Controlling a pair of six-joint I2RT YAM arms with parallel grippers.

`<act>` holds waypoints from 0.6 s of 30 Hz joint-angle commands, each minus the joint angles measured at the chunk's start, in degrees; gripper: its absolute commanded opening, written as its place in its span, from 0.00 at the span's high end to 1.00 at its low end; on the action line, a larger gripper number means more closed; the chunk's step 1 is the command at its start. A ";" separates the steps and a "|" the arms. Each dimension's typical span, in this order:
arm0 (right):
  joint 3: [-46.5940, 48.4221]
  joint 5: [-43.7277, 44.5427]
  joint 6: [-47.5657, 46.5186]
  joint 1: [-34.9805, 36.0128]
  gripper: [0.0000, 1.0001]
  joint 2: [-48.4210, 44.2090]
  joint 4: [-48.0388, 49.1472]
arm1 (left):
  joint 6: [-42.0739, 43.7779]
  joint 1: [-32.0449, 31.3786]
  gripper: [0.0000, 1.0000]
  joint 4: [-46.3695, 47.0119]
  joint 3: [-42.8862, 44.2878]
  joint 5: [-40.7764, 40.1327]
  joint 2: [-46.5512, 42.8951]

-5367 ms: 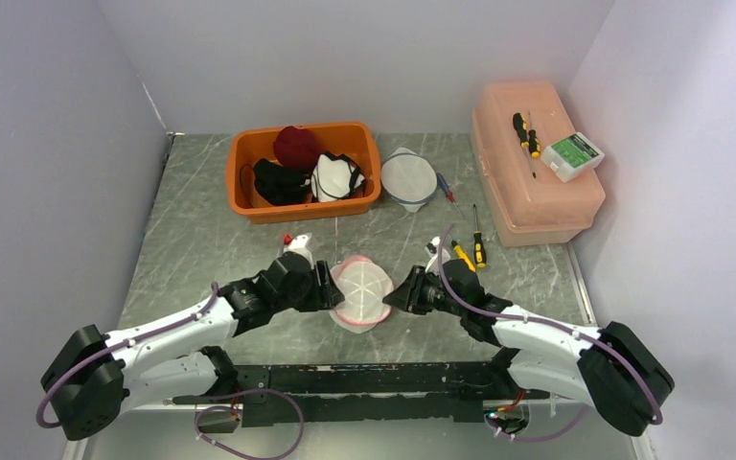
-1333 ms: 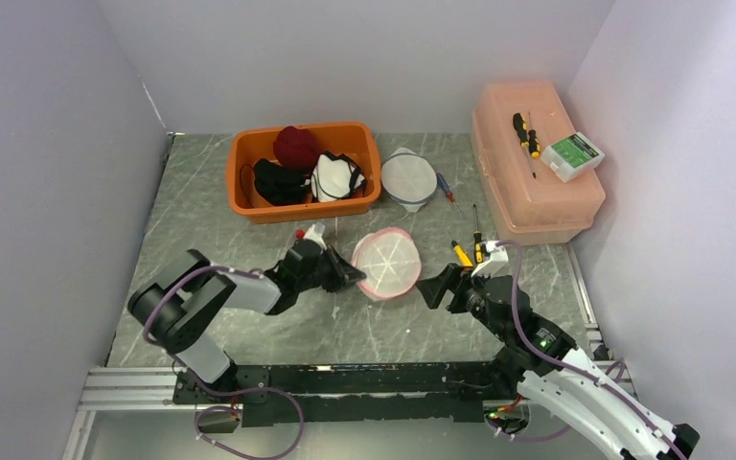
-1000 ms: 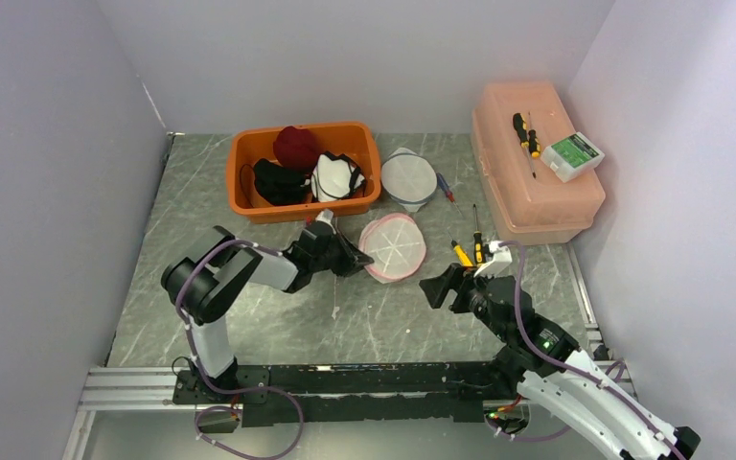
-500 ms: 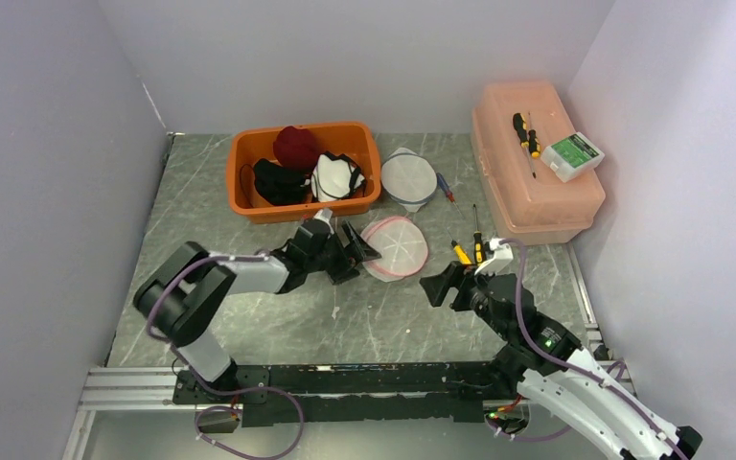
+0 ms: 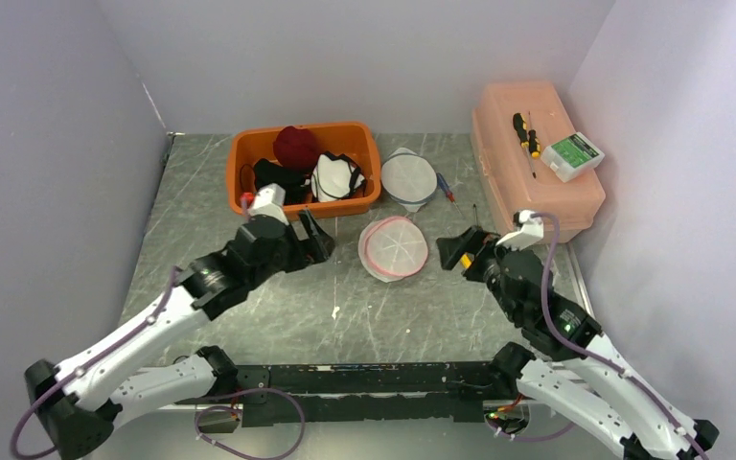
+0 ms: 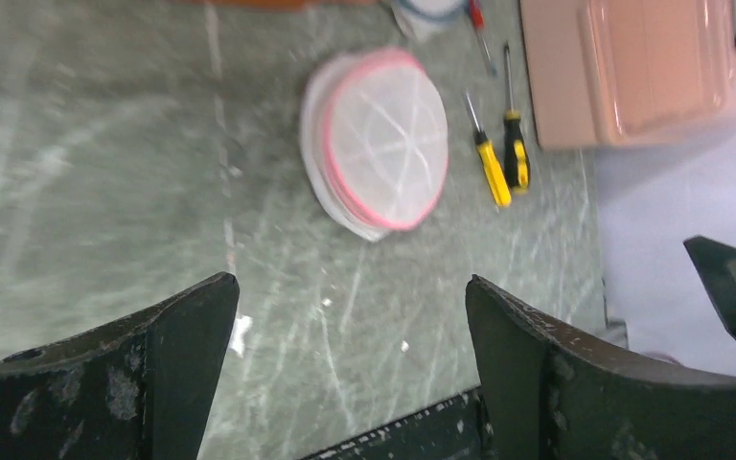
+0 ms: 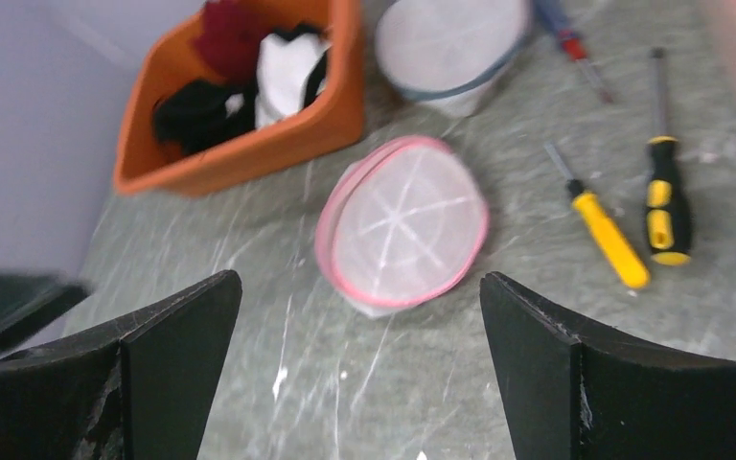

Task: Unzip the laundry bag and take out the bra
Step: Reset both arms

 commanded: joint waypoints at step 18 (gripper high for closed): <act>-1.50 13.45 4.81 0.55 0.00 6.04 5.05 | 17.16 0.06 0.06 -21.88 4.96 -27.51 -13.38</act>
